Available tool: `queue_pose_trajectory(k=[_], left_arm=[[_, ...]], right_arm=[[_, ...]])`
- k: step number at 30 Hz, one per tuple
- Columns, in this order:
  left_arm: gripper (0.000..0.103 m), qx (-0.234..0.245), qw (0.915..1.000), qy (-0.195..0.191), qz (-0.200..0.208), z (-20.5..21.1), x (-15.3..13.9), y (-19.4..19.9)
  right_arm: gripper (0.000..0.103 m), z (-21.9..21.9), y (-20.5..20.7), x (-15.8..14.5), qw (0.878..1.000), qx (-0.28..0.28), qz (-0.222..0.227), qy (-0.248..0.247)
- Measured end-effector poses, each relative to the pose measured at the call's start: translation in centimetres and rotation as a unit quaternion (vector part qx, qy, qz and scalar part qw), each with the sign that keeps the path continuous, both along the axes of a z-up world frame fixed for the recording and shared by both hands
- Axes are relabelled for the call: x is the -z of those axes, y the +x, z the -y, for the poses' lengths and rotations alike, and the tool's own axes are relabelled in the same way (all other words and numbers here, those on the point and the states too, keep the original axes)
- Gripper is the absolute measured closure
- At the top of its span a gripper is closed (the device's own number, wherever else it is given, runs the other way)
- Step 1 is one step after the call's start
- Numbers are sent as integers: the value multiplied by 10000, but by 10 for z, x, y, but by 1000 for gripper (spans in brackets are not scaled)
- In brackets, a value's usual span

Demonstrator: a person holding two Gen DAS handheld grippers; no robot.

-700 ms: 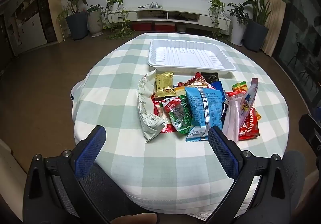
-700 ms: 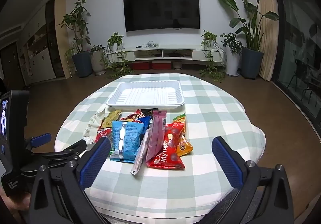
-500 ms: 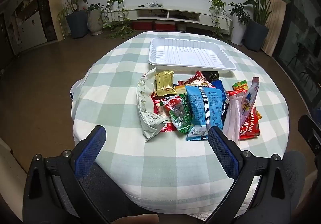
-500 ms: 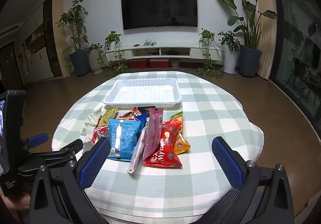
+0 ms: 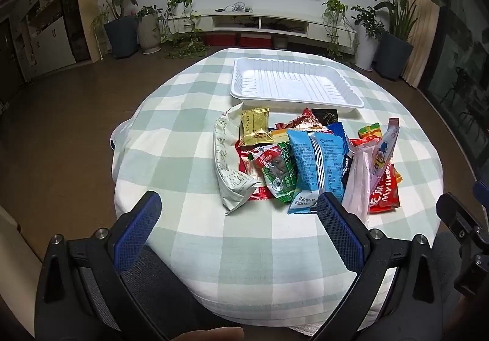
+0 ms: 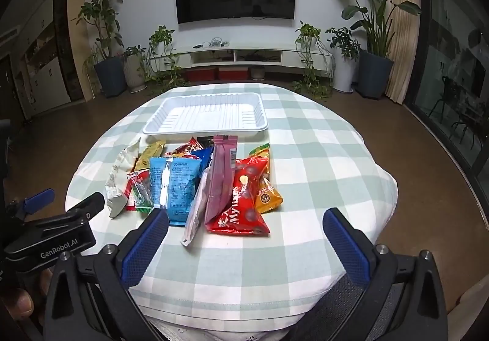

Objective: Organize snacks

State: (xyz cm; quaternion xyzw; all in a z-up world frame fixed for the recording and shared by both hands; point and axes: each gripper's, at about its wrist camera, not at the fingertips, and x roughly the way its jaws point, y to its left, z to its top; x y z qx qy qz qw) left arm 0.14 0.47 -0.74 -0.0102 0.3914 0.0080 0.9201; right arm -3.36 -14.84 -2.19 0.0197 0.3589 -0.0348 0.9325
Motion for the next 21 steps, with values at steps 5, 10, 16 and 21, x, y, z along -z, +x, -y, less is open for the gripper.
queue_pose_trajectory(k=[5,10,16,21], left_arm=[[0,-3,10000,4,10,1,0,0],[0,-8,10000,14,9,1,0,-1],[0,-11,10000,10,11,1,1,-1],[0,-17,10000,8,13,2,1,-1]], right_arm=[[0,2,1,2,10000,35,-53,19],[0,2,2,5,9999,42,-93,29],[0,2,3,9,9999,50,-138,20],[0,3,5,12,9996,86,-253,14]])
